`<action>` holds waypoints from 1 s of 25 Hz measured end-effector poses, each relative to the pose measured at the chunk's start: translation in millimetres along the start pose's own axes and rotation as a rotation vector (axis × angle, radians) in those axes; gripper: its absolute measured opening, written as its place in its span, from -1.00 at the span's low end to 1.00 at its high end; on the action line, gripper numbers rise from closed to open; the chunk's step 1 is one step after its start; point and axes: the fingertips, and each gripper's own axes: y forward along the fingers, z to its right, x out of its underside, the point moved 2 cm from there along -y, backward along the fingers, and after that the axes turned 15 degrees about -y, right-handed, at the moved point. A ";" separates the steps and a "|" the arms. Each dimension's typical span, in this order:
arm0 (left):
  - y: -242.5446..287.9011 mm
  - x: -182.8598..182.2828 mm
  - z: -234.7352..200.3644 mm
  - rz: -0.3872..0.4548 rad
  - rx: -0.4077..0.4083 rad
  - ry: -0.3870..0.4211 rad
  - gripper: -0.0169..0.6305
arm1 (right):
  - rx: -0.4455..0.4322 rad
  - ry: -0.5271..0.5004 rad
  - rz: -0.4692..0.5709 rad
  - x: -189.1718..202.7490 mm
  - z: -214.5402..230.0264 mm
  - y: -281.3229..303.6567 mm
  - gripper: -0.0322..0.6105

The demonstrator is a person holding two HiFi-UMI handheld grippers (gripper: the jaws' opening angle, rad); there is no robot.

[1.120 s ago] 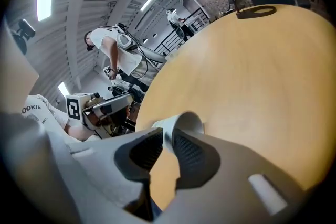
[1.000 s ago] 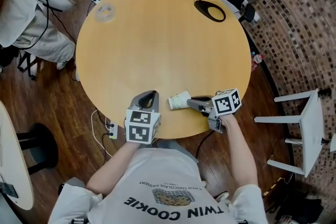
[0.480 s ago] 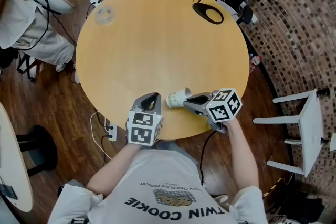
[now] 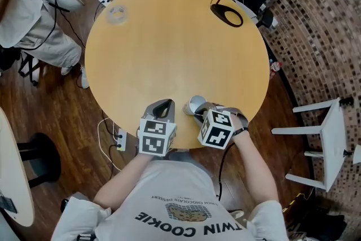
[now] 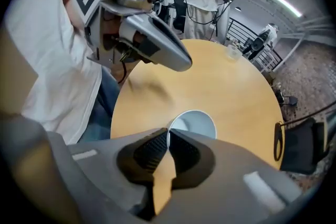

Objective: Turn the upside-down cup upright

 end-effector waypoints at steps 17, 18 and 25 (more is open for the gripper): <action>-12.1 3.9 -12.1 0.008 0.012 -0.011 -0.93 | 0.079 -0.064 -0.084 -8.2 -4.0 14.2 -0.55; -13.1 4.3 -12.5 0.009 0.014 -0.011 -0.93 | 0.087 -0.055 -0.081 -8.9 -3.5 13.0 -0.54; -20.8 5.3 -8.2 0.016 0.050 0.036 -0.93 | 0.186 0.099 0.030 -20.8 -1.5 -14.1 -0.54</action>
